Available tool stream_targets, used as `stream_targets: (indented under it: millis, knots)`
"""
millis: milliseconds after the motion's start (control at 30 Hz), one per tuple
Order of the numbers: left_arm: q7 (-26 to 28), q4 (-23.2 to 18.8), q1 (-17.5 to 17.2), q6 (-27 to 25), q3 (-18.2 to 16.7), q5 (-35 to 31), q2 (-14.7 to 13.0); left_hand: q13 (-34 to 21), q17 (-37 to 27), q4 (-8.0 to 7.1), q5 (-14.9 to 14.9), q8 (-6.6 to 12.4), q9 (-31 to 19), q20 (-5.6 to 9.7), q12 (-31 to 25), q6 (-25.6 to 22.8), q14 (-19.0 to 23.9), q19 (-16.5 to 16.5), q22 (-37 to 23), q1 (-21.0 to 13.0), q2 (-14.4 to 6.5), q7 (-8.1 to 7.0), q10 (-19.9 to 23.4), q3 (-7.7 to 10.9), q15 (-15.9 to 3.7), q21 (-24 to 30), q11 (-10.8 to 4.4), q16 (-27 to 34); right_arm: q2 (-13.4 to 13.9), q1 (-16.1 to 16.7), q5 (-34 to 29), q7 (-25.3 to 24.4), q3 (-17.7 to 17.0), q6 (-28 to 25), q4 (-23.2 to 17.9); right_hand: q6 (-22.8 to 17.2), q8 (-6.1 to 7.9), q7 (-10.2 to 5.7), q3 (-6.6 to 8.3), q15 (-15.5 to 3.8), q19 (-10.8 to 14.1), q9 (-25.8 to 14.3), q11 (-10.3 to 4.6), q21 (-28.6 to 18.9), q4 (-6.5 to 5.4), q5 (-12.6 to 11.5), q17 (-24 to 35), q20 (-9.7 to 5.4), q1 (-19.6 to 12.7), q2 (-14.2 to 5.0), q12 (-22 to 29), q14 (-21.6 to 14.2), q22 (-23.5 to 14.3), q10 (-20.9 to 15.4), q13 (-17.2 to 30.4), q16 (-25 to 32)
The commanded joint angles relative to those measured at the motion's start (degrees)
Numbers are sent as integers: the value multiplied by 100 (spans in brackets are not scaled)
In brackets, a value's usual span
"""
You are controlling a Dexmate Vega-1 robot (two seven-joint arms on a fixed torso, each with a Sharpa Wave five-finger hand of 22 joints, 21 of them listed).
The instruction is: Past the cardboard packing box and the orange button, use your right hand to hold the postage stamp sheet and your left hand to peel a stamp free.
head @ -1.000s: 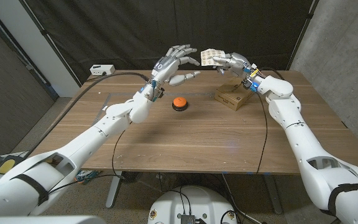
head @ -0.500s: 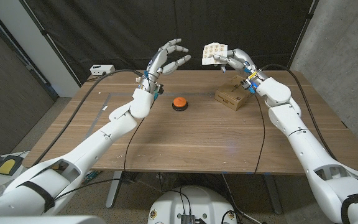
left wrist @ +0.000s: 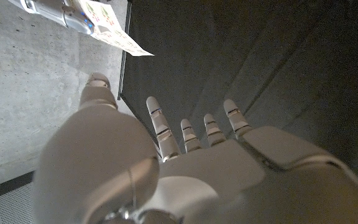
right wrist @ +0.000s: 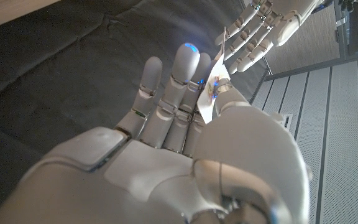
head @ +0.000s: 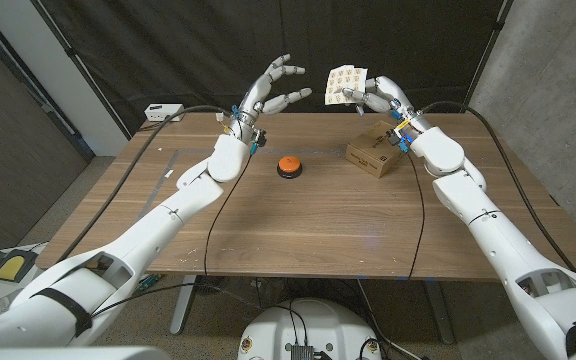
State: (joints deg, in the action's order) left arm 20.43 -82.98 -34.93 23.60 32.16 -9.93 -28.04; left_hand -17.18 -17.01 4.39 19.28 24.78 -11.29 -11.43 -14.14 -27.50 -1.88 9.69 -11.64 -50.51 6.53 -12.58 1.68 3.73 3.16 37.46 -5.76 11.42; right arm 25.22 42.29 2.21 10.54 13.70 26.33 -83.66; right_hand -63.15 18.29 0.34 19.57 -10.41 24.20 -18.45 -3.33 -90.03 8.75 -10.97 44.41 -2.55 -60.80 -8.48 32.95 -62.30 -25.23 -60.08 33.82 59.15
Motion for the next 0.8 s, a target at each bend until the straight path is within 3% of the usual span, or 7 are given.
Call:
stream_targets:
  millis: [33,167,400,800]
  knots:
    - [140,153,232,173,180,-576,50,-34,10,89,49,253,-146,109,-96,-598,85,-77,1,-323,-235,-2,154,71,-107,15,-256,83,208,54,-484,-608,231,-7,-266,-120,17,39,-9,-255,49,-1,-61,-28,12,-4,31,-504,-119,-52,44,92,7,-1475,8,67]
    - [371,130,247,131,241,-771,75,-31,34,160,27,439,-200,142,-183,-1057,218,-209,9,-530,-337,-2,333,123,-180,49,-365,129,237,65,-593,-731,271,-20,-345,-139,6,48,-10,-255,76,9,-52,-31,12,-7,33,-503,-127,-48,60,88,14,-1483,30,79]
    - [534,76,222,83,307,-778,100,-24,54,230,-5,581,-228,204,-243,-1425,337,-314,15,-727,-410,-4,464,172,-248,76,-485,162,318,92,-717,-846,320,-17,-486,-178,-2,51,-7,-256,97,9,-51,-30,26,-16,36,-487,-159,-33,67,82,28,-1514,26,99]
    - [601,35,238,52,398,-779,123,-20,74,308,-39,558,-220,212,-233,-1401,400,-411,32,-843,-270,-4,430,117,-296,90,-402,173,389,133,-1045,-1124,378,-52,-737,-242,-14,50,-1,-254,138,7,-66,-28,23,-34,95,-464,-173,-12,89,45,53,-1568,34,158]
